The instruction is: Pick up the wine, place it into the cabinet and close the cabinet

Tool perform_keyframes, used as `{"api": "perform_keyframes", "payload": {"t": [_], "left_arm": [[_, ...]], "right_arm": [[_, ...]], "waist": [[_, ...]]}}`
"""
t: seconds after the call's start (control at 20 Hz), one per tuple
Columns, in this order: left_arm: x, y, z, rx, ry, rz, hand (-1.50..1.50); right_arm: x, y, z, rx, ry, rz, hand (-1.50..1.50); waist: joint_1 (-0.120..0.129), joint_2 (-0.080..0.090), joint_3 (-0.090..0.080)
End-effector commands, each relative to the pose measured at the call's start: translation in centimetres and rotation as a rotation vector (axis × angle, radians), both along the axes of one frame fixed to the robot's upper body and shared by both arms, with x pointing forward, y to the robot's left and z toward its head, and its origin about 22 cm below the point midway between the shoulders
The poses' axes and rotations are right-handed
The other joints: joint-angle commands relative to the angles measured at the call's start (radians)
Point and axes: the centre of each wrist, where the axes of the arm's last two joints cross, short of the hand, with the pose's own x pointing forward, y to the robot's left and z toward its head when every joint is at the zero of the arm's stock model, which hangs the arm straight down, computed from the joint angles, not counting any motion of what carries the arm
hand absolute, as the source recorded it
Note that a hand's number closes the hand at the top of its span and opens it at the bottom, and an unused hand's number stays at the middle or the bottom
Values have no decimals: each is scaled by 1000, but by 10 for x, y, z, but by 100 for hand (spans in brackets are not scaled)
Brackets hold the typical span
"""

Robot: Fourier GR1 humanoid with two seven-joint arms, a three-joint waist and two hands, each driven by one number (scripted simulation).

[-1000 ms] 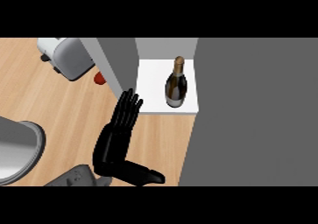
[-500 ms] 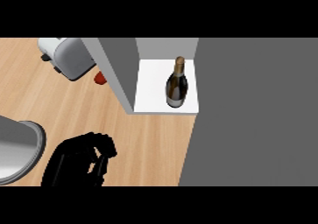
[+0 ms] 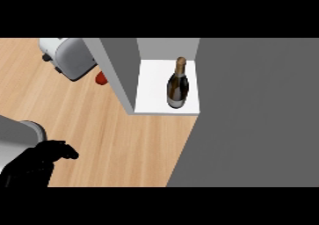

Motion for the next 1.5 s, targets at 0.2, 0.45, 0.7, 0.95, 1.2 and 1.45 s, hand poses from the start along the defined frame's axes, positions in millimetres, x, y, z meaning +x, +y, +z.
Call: {"api": "perform_keyframes", "payload": {"t": [0.2, 0.45, 0.7, 0.95, 1.2, 1.45], "left_arm": [[-17, 56, -4, -47, -9, 96, -150], [-21, 85, 0, -25, 17, 133, -150], [-30, 111, 7, -7, 14, 121, -150], [-31, 126, 7, -11, 2, 122, -150], [-27, 152, 25, 7, -29, 107, -150], [-33, 165, 26, 3, 3, 76, -150]], "right_arm": [[-31, 48, 16, -67, -31, 124, 150], [-39, 87, 6, -74, -17, 115, 150], [-25, 103, 12, -27, -85, 21, 150], [-22, 108, 19, 85, -100, -81, 150], [13, 120, 30, 76, -101, -160, 150], [64, 139, 51, 89, -116, -304, 150]], "waist": [[11, -3, -3], [17, -6, -4], [38, -5, -3], [31, -4, -5], [56, 5, -3], [67, 10, -2]]}}
